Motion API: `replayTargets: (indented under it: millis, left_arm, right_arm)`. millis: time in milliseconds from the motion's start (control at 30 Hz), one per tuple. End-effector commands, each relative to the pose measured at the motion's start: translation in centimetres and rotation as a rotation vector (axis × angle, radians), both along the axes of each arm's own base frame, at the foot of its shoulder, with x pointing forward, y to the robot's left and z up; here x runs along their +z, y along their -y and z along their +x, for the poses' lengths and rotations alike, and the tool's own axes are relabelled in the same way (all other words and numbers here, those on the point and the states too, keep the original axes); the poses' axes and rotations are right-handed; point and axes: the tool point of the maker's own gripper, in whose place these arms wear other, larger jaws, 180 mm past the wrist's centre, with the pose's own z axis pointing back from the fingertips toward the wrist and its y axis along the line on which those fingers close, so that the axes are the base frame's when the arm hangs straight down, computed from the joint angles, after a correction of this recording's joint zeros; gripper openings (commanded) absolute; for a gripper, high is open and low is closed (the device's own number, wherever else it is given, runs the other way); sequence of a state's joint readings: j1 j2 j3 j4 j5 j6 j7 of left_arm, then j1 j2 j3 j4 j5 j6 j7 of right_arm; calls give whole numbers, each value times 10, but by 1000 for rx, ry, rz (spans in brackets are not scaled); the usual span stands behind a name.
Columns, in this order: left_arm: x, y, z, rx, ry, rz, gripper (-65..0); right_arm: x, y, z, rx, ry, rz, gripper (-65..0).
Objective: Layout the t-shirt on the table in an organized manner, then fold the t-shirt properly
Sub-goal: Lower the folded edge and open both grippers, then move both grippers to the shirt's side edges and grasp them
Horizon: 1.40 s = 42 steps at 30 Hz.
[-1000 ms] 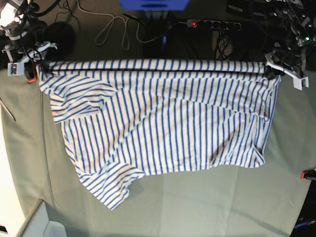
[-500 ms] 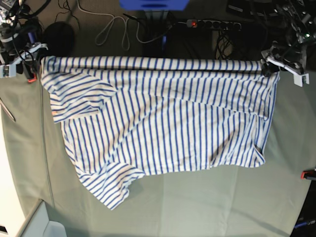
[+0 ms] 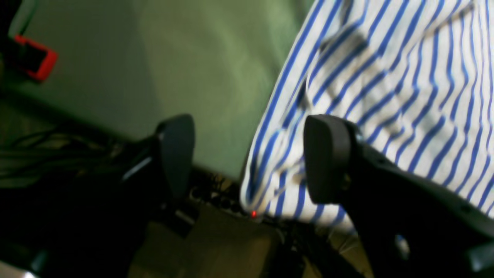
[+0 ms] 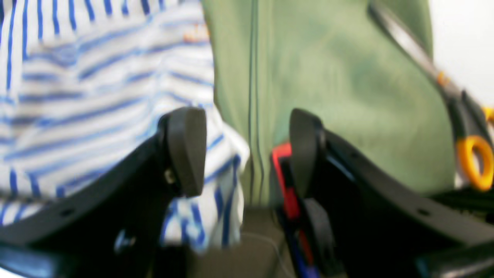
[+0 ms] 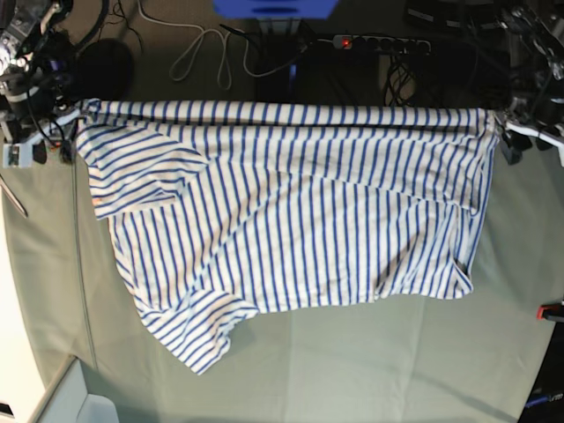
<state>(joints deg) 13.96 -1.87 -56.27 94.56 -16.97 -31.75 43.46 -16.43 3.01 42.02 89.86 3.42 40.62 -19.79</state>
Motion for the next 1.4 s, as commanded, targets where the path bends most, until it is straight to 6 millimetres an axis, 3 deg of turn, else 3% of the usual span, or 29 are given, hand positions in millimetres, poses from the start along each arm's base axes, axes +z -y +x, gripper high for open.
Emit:
replayTargets:
  millis: [0, 267, 567, 700, 900, 1067, 1200, 1367]
  left_arm:
    - [17, -2, 16, -9, 69, 18, -222]
    - [58, 5, 96, -25, 261, -13, -221]
    - [28, 35, 193, -162, 206, -98, -221]
    - [19, 43, 226, -166, 252, -106, -221]
    - [-10, 54, 252, -154, 263, -174, -221]
    - [-28, 47, 250, -96, 283, -214, -221]
    - [-35, 22, 244, 28, 248, -156, -221]
    - [-37, 24, 245, 30, 241, -152, -221]
  right_arm:
    - [14, 0, 17, 5, 67, -3, -306]
    - [14, -43, 89, 130, 117, 39, -303]
    - [1, -61, 162, 173, 81, 62, -302]
    - [1, -62, 178, 184, 64, 52, -302]
    - [-5, -63, 176, 190, 41, 40, -302]
    - [-7, -61, 174, 190, 34, 37, -302]
    - [-7, -60, 174, 190, 32, 33, -302]
    - [-7, -61, 174, 190, 32, 35, -302]
